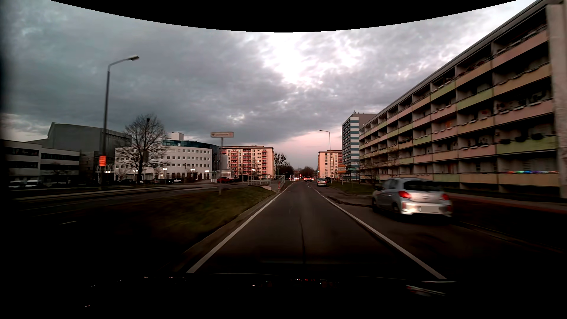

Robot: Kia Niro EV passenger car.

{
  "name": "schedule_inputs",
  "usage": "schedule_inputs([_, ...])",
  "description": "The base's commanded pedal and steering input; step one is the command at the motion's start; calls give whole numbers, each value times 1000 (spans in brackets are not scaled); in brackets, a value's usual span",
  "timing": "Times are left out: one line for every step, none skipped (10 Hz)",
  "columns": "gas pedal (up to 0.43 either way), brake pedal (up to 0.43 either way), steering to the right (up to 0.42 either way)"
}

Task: Follow the waypoints while adhering to traffic rules and regulations

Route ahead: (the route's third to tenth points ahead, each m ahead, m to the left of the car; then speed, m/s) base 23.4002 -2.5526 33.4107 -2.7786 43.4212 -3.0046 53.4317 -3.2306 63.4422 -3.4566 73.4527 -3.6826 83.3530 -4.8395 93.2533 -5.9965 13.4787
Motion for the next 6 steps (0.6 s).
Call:
schedule_inputs([47, 0, 2])
schedule_inputs([67, 0, 2])
schedule_inputs([67, 0, 1])
schedule_inputs([59, 0, 5])
schedule_inputs([59, 0, 6])
schedule_inputs([59, 0, 8])
